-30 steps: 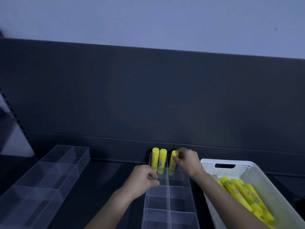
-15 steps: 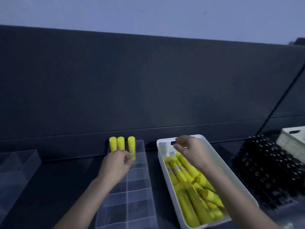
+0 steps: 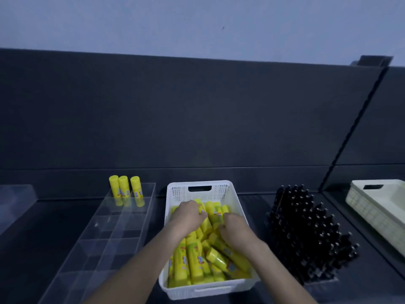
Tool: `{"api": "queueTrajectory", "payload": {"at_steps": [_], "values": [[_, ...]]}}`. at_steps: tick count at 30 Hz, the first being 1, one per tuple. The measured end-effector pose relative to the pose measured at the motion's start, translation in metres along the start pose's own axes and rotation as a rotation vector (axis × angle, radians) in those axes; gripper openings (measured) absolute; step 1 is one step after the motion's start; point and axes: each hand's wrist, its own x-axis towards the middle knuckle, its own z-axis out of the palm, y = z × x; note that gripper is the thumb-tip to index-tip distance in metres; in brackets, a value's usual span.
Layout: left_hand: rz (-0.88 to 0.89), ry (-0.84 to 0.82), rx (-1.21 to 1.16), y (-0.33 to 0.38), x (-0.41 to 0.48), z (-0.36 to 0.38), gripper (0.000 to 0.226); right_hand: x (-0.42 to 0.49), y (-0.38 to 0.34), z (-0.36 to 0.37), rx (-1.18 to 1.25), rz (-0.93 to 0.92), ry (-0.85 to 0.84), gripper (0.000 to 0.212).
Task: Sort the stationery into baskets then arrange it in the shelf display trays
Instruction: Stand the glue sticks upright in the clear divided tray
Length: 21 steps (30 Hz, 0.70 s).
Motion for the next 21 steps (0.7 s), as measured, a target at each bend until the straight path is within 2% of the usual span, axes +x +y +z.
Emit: {"api": "queueTrajectory", "payload": {"at_steps": [5, 9, 13, 18, 19, 21], "values": [[-0.191, -0.062, 0.049, 0.003, 0.016, 0.014, 0.063, 0.020, -0.005, 0.008, 0.005, 0.021, 0.006, 0.035], [-0.180, -0.063, 0.148, -0.002, 0.024, 0.019, 0.047, 0.028, -0.011, 0.013, -0.062, 0.008, -0.025, 0.039], [-0.184, -0.018, 0.094, -0.010, 0.028, 0.019, 0.029, 0.038, -0.012, 0.015, -0.121, -0.020, 0.046, 0.034], [-0.202, -0.087, -0.002, -0.010, 0.035, 0.015, 0.042, 0.043, -0.010, 0.014, 0.152, 0.062, 0.005, 0.033], [-0.193, -0.112, -0.010, -0.012, 0.039, 0.016, 0.042, 0.043, -0.008, 0.012, 0.198, 0.083, 0.004, 0.028], [-0.188, -0.142, -0.049, -0.012, 0.044, 0.015, 0.029, 0.046, -0.002, 0.012, 0.325, 0.106, 0.024, 0.011]]}}
